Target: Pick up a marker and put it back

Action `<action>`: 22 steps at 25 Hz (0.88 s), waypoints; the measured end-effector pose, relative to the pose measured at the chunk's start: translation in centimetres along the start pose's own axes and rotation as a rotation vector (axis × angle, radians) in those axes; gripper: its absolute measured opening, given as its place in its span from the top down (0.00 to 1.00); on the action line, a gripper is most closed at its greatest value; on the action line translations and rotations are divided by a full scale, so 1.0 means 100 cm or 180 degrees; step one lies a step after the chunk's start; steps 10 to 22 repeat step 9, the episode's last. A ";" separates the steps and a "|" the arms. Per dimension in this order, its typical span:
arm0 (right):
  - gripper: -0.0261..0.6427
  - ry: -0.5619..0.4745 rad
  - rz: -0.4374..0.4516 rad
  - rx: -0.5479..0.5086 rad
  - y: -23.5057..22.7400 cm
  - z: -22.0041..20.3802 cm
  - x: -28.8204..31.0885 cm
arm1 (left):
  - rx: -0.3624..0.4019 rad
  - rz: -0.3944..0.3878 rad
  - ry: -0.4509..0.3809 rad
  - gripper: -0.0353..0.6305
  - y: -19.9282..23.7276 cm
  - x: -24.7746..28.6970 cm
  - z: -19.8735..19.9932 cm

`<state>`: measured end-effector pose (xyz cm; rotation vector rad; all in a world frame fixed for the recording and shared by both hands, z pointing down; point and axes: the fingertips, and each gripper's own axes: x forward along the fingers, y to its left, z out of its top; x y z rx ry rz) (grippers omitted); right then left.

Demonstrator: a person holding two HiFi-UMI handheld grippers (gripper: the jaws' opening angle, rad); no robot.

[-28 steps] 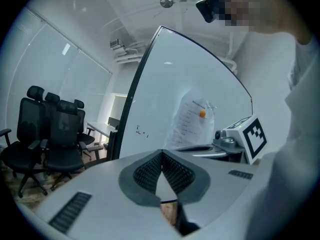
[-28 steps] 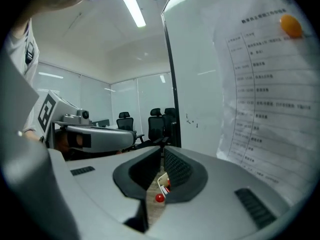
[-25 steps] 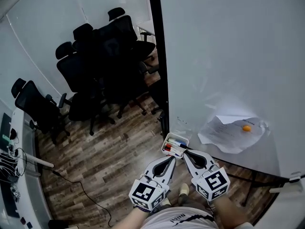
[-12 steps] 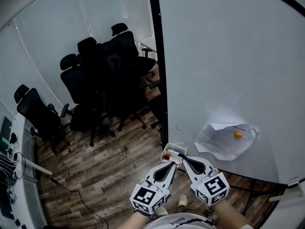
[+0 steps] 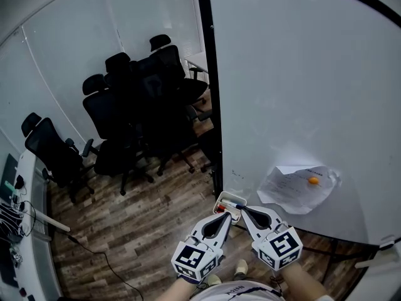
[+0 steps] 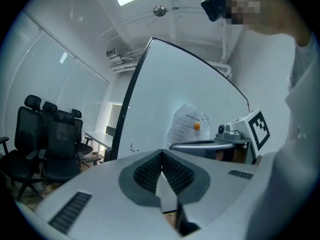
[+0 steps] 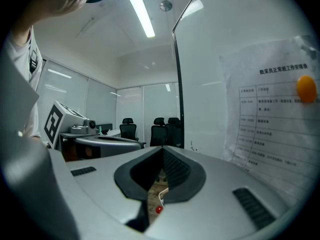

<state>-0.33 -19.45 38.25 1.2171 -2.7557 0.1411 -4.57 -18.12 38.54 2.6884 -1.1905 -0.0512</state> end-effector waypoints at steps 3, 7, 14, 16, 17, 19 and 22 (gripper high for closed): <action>0.94 -0.0005 0.0000 -0.0007 -0.001 0.001 0.001 | 0.0002 0.0007 0.0003 0.93 0.001 0.001 0.000; 0.94 0.0004 0.0004 0.0011 -0.006 -0.002 0.004 | 0.0010 0.0011 0.0004 0.93 0.004 0.006 0.000; 0.94 0.0006 0.0007 0.0016 -0.009 -0.002 0.006 | 0.0013 0.0016 0.0003 0.93 0.006 0.009 0.000; 0.94 0.0006 0.0007 0.0016 -0.009 -0.002 0.006 | 0.0013 0.0016 0.0003 0.93 0.006 0.009 0.000; 0.94 0.0006 0.0007 0.0016 -0.009 -0.002 0.006 | 0.0013 0.0016 0.0003 0.93 0.006 0.009 0.000; 0.94 0.0006 0.0007 0.0016 -0.009 -0.002 0.006 | 0.0013 0.0016 0.0003 0.93 0.006 0.009 0.000; 0.94 0.0006 0.0007 0.0016 -0.009 -0.002 0.006 | 0.0013 0.0016 0.0003 0.93 0.006 0.009 0.000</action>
